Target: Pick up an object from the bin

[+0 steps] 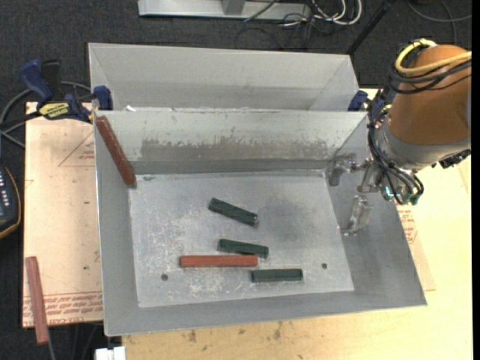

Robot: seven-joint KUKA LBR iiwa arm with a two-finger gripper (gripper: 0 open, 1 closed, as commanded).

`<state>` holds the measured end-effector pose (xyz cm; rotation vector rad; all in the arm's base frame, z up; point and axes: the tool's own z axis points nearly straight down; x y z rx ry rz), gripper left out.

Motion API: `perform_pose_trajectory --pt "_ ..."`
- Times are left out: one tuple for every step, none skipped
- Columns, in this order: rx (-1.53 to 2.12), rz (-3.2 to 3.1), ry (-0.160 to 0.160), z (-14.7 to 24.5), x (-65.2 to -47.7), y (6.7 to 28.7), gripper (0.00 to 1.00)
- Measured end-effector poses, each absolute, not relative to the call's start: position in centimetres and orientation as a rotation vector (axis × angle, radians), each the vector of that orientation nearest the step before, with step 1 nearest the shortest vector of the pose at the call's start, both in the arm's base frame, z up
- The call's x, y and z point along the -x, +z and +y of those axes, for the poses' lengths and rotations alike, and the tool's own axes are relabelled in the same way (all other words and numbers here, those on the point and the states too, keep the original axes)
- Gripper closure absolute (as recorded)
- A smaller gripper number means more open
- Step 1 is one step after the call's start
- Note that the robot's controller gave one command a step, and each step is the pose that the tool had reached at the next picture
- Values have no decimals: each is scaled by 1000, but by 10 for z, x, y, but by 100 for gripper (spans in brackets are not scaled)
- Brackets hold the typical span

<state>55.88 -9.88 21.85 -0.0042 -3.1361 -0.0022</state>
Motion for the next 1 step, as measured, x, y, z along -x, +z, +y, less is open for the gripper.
perform_pose_trajectory --pt "-641 -3073 -5 -54 -562 68 0"
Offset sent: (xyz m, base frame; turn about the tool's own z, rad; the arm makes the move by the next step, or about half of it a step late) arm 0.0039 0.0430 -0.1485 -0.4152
